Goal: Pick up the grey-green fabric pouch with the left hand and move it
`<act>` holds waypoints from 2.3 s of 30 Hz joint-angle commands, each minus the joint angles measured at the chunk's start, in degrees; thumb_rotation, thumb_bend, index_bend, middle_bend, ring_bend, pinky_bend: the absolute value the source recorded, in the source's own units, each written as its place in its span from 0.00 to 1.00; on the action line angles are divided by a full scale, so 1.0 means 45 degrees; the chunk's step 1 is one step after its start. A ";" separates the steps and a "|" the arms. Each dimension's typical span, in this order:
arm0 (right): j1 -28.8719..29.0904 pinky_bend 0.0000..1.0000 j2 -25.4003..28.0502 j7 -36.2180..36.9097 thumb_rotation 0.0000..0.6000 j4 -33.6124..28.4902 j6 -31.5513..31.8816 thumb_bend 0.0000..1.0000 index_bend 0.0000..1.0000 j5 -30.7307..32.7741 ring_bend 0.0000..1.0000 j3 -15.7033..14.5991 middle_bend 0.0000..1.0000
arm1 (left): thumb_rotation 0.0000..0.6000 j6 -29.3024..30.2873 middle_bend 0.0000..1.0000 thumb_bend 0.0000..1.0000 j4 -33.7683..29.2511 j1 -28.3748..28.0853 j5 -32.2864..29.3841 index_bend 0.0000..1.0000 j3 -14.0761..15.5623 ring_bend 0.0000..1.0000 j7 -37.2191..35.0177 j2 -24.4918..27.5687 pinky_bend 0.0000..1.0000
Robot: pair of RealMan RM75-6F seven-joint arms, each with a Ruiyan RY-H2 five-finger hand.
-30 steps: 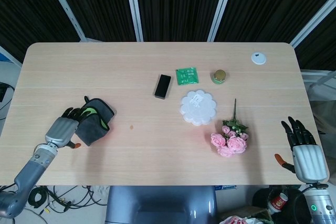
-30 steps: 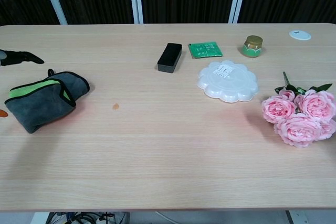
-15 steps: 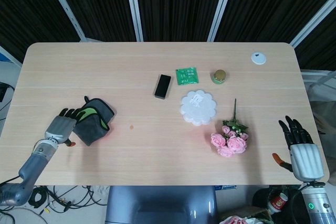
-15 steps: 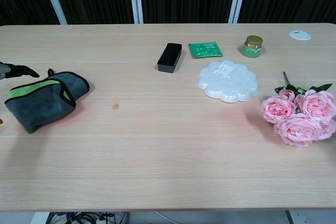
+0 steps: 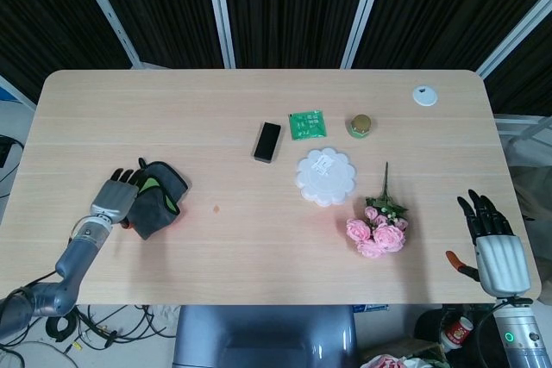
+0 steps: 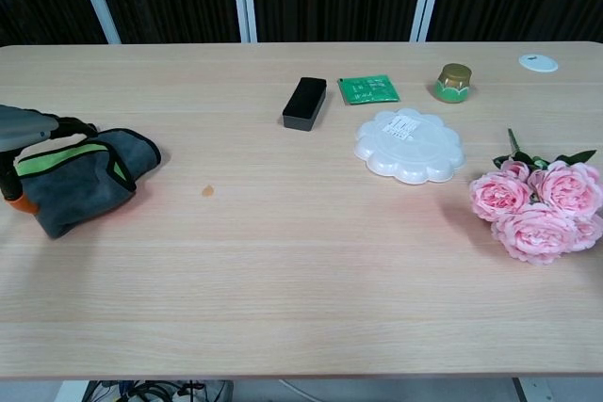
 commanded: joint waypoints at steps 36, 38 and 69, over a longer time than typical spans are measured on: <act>-0.0034 0.19 0.0125 0.0265 1.00 -0.0175 -0.0049 0.07 0.00 -0.0053 0.00 -0.0136 0.00 | 1.00 0.3703 0.78 0.48 -0.1912 -0.0823 0.3094 0.69 -0.1320 0.71 -0.1777 -0.0380 0.79; -0.0032 0.19 0.0135 0.0266 1.00 -0.0190 -0.0051 0.07 0.00 -0.0051 0.00 -0.0134 0.00 | 1.00 0.3518 0.78 0.48 -0.2127 -0.0971 0.3069 0.69 -0.1285 0.71 -0.1449 -0.0423 0.79; -0.0049 0.19 0.0103 0.0249 1.00 -0.0145 0.0089 0.09 0.00 -0.0207 0.00 -0.0168 0.00 | 1.00 0.1452 0.87 0.56 0.0775 -0.2753 -0.0160 0.71 -0.0134 0.77 0.5013 -0.3387 0.81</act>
